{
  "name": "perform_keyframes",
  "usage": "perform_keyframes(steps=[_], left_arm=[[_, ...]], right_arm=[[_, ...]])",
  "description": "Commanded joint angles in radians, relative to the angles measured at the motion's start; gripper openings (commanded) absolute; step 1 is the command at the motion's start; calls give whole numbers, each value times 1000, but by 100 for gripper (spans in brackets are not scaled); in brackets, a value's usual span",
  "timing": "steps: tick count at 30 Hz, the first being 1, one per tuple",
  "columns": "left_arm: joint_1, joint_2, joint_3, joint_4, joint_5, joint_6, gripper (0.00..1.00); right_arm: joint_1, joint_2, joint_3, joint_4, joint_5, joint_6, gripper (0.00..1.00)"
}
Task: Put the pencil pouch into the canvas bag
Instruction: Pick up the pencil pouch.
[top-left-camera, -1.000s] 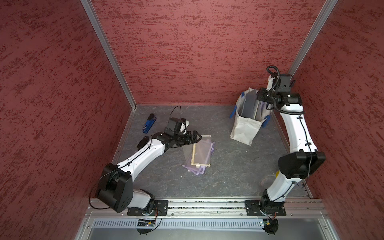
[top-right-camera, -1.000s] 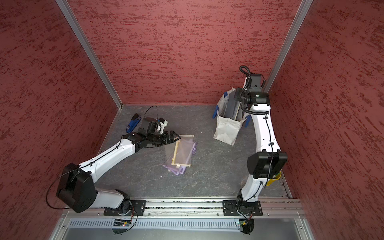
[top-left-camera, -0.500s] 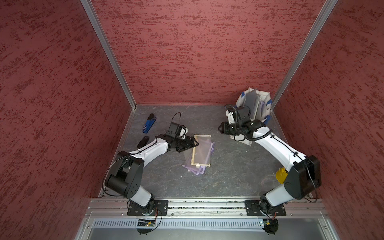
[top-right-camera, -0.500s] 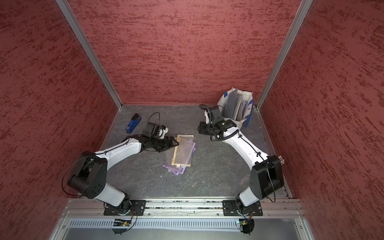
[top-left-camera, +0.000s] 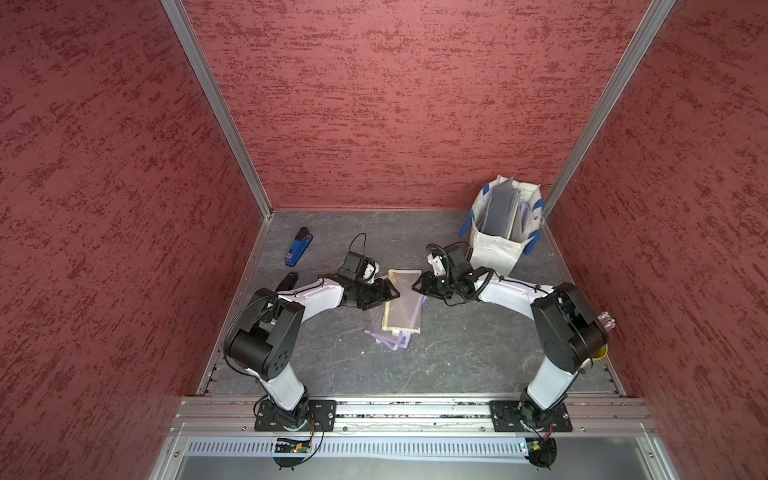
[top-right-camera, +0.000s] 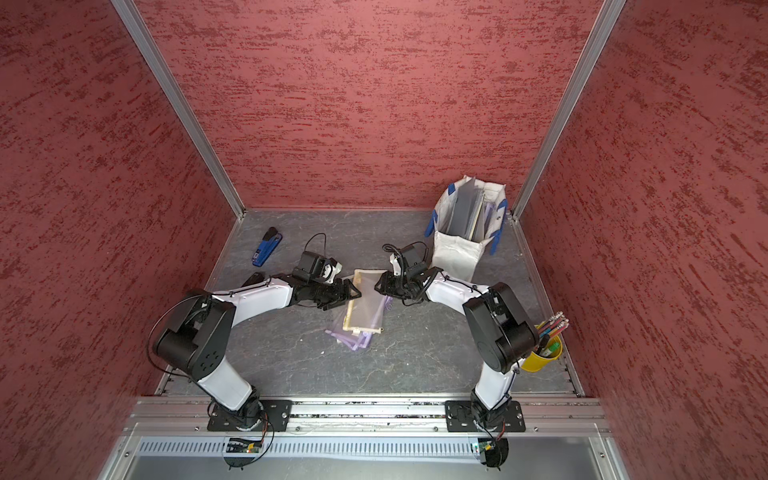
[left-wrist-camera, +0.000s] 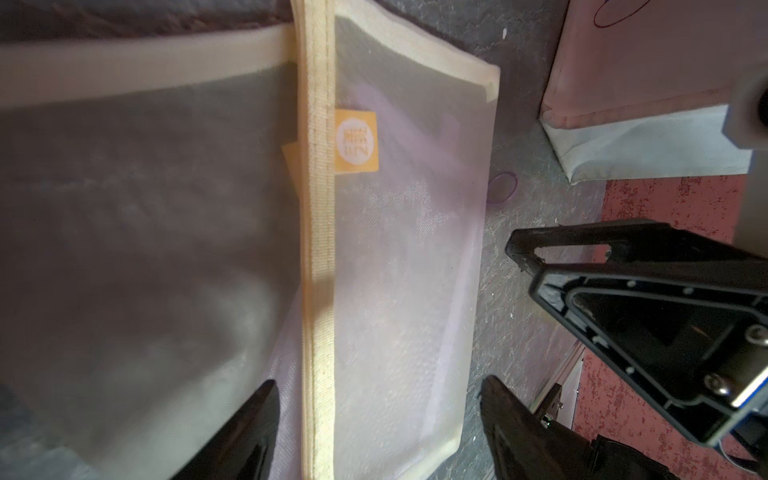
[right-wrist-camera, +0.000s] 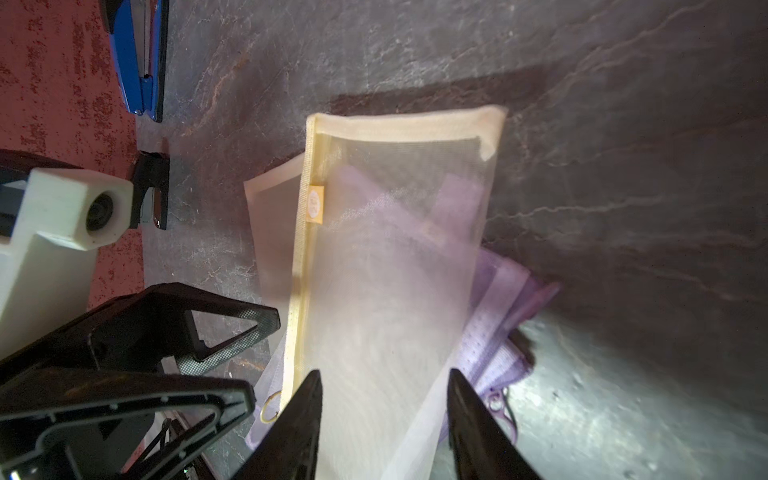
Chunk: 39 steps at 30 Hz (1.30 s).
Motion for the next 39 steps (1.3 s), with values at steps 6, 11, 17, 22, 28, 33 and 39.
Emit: perform_keyframes(steps=[6, 11, 17, 22, 28, 33, 39], left_arm=[[-41, 20, -47, 87, 6, -56, 74], [-61, 36, -67, 137, 4, -94, 72], [-75, 50, -72, 173, 10, -112, 67], [-78, 47, -62, 189, 21, -118, 56], [-82, 29, -33, 168, 31, -103, 54], [-77, -29, -27, 147, 46, -77, 55], [-41, -137, -23, 23, 19, -20, 66]], right_arm=[[13, 38, -32, 100, -34, 30, 48], [15, 56, -35, 92, -29, 19, 48], [17, 71, -43, 140, -67, 28, 47], [28, 46, -42, 153, -79, 23, 40], [35, -12, -41, 133, -69, 14, 21], [35, -75, -6, 62, -46, -17, 0], [34, -137, 137, -115, 32, -115, 0]])
